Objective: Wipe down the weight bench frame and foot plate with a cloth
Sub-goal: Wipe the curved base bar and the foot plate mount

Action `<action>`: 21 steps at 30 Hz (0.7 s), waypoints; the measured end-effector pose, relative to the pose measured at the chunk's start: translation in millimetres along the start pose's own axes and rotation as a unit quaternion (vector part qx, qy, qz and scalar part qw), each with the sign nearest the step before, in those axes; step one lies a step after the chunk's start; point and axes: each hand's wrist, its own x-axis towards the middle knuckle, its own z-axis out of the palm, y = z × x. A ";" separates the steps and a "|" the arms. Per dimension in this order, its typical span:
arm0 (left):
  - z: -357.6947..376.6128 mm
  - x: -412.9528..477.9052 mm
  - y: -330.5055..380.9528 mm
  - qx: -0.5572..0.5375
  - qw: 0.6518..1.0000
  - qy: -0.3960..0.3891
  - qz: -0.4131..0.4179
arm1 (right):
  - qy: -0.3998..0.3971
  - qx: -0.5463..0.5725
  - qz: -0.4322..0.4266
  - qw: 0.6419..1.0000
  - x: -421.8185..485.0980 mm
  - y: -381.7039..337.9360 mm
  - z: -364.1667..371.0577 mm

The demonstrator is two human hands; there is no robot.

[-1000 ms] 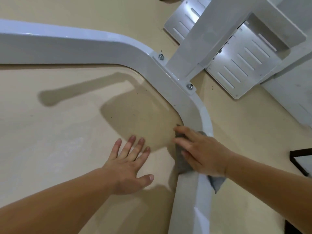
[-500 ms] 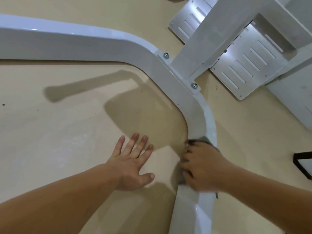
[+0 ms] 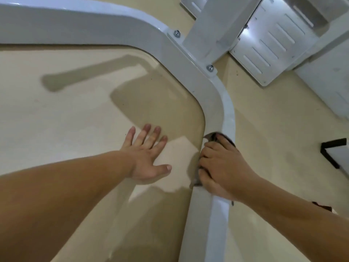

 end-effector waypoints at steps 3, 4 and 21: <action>-1.7 2.7 -1.4 0.009 1.000 -0.007 0.002 | -0.032 0.036 -0.067 0.997 -44.0 -37.3 1.9; -2.2 1.5 -1.5 0.014 1.000 -0.003 0.003 | -0.043 0.048 -0.088 0.994 -53.0 -38.9 5.4; 88.6 -112.9 58.7 -0.106 0.986 0.058 0.111 | 0.021 0.184 -0.067 0.980 -175.3 -131.6 41.0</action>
